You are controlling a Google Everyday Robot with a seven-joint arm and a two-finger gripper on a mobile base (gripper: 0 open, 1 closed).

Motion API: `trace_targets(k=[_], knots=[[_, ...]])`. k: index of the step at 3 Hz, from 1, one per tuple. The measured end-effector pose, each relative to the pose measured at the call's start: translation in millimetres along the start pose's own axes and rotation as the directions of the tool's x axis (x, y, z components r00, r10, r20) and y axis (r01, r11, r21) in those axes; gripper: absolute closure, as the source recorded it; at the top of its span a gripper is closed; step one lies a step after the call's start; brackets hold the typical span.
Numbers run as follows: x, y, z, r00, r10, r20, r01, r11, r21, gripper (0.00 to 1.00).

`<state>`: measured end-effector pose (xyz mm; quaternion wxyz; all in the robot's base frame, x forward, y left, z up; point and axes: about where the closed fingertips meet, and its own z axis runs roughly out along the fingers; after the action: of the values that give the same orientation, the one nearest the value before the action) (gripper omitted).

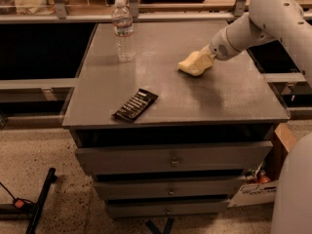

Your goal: Move sponge near rxbar chocolate

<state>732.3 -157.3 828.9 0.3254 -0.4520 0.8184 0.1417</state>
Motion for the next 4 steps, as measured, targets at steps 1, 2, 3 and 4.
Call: trace_targets(k=[1, 2, 3, 4], knots=[[-0.4, 0.0, -1.1, 1.000, -0.004, 0.001, 0.004, 1.0000, 0.000, 1.00], [-11.7, 4.1, -19.0, 0.995, -0.095, 0.033, 0.095, 0.9954, -0.009, 1.00], [-29.7, 14.1, -53.1, 0.966, -0.245, 0.087, 0.247, 0.9689, -0.015, 1.00], [-33.7, 26.8, -83.7, 0.935, -0.332, 0.123, 0.336, 0.9416, -0.014, 1.00]])
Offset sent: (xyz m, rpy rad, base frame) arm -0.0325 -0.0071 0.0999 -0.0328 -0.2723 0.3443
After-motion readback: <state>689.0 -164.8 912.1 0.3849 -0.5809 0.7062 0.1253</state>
